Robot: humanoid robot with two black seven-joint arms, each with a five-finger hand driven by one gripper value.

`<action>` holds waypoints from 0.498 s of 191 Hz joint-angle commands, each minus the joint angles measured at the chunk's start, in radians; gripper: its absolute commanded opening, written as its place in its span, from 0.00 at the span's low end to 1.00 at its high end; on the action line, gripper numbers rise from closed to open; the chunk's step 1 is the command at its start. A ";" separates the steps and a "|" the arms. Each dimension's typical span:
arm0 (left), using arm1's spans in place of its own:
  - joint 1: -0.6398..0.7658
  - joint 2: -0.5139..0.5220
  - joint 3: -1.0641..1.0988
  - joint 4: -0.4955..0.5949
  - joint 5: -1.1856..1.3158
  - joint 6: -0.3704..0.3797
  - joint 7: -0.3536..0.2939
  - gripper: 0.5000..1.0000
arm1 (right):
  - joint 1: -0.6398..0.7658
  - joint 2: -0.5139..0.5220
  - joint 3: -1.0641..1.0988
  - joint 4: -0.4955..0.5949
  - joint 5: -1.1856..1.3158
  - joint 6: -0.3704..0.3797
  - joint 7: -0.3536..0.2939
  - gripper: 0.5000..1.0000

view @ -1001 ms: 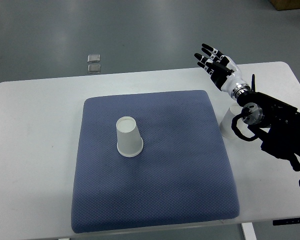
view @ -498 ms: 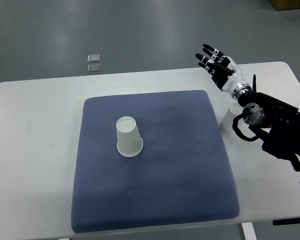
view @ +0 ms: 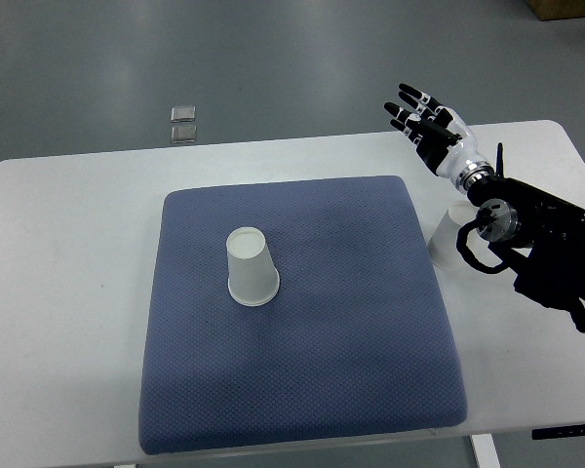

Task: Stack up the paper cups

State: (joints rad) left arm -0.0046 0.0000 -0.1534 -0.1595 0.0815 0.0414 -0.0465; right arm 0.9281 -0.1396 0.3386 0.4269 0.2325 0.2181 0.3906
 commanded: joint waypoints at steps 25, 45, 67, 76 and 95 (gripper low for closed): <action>0.000 0.000 0.000 0.000 0.000 0.000 -0.001 1.00 | 0.043 -0.094 -0.012 0.023 -0.009 0.001 -0.006 0.83; 0.000 0.000 0.000 0.000 0.000 0.000 -0.001 1.00 | 0.087 -0.124 -0.026 0.024 -0.067 0.007 -0.013 0.83; 0.000 0.000 0.000 0.000 0.000 0.000 0.001 1.00 | 0.124 -0.232 -0.044 0.029 -0.219 0.027 -0.013 0.82; 0.000 0.000 0.000 0.000 0.000 0.000 0.001 1.00 | 0.138 -0.264 -0.052 0.044 -0.280 0.040 -0.013 0.82; 0.000 0.000 0.000 0.000 0.000 0.000 0.001 1.00 | 0.161 -0.345 -0.082 0.109 -0.444 0.083 -0.013 0.82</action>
State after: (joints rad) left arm -0.0044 0.0000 -0.1536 -0.1596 0.0812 0.0414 -0.0469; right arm 1.0664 -0.4049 0.2843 0.4802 -0.0558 0.2629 0.3773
